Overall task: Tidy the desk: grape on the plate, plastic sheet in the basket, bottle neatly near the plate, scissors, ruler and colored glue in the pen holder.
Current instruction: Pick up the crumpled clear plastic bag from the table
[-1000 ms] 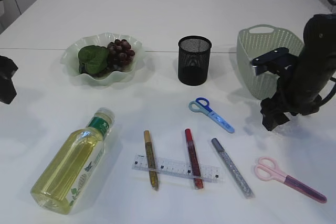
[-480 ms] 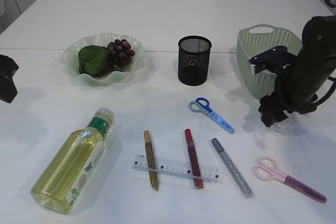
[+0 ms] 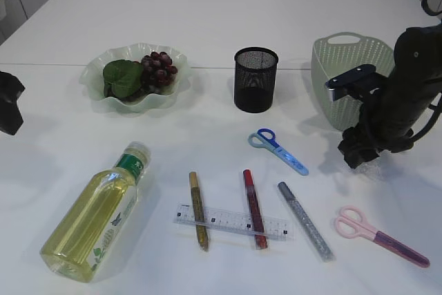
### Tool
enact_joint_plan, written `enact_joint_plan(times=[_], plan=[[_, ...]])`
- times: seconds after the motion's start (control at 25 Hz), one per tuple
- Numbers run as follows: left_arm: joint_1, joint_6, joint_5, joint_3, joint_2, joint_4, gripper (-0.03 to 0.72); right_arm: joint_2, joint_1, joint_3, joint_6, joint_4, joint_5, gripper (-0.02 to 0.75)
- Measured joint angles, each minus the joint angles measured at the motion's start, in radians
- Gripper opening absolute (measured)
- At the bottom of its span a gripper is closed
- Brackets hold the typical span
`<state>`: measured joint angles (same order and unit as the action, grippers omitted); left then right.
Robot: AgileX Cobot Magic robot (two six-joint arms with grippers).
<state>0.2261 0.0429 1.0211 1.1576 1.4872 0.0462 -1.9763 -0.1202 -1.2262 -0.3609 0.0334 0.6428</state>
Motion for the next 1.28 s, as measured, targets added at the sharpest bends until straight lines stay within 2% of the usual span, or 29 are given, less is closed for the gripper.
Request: enact_joint_plan(times=[0.28, 0.4, 0.92, 1.12, 1.28], plan=[[0.000, 0.000, 0.001, 0.000, 0.000, 0.000, 0.432, 0.000, 0.000, 0.000, 0.001, 0.002, 0.002, 0.283], [0.000, 0.000, 0.001, 0.000, 0.000, 0.000, 0.432, 0.000, 0.000, 0.000, 0.001, 0.002, 0.002, 0.219], [0.000, 0.000, 0.000, 0.000, 0.000, 0.000, 0.432, 0.085, 0.000, 0.000, 0.015, -0.010, 0.083, 0.186], [0.000, 0.000, 0.000, 0.000, 0.000, 0.000, 0.432, 0.170, 0.000, 0.000, 0.015, -0.045, 0.151, 0.185], [0.000, 0.000, 0.000, 0.000, 0.000, -0.010, 0.432, 0.264, 0.000, 0.000, 0.015, -0.119, 0.155, 0.185]])
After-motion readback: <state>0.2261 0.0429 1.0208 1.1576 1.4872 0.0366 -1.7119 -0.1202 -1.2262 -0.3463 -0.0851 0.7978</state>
